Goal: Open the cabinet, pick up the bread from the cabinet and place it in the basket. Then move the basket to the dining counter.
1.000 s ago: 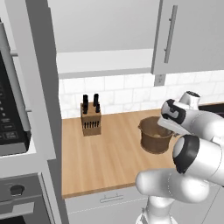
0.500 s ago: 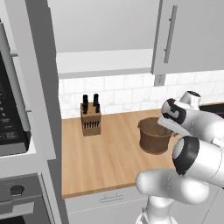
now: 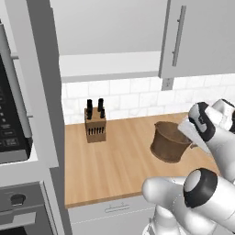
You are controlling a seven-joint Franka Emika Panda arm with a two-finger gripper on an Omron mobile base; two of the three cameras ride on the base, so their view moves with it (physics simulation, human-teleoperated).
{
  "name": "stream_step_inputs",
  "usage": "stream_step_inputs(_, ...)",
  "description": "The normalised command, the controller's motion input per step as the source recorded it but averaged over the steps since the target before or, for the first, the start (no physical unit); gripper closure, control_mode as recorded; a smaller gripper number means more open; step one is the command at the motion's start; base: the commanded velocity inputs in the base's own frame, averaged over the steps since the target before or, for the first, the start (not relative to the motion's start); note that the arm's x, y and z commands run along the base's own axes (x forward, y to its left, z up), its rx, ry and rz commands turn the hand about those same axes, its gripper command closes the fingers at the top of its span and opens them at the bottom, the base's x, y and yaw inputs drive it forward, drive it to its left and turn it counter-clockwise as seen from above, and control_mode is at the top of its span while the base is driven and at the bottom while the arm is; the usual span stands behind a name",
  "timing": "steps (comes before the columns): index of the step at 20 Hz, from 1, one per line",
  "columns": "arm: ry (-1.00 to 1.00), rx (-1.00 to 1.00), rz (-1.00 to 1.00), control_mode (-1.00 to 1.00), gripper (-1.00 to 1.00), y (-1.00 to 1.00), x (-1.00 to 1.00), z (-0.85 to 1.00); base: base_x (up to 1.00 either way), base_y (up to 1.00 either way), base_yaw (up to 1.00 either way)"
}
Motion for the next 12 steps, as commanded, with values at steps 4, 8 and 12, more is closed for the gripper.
stream_step_inputs(4, -0.05, 0.02, -0.25, -1.0, 1.0, 0.0, -0.71, 0.54, 0.0, 0.0, 0.0)
stream_step_inputs(8, -0.07, 0.0, -0.19, -1.0, 1.0, 0.0, -0.46, 0.74, 0.0, 0.0, 0.0)
stream_step_inputs(12, 0.0, -0.09, -0.08, -1.0, 1.0, 0.09, -0.45, 0.64, 0.0, 0.0, 0.0)
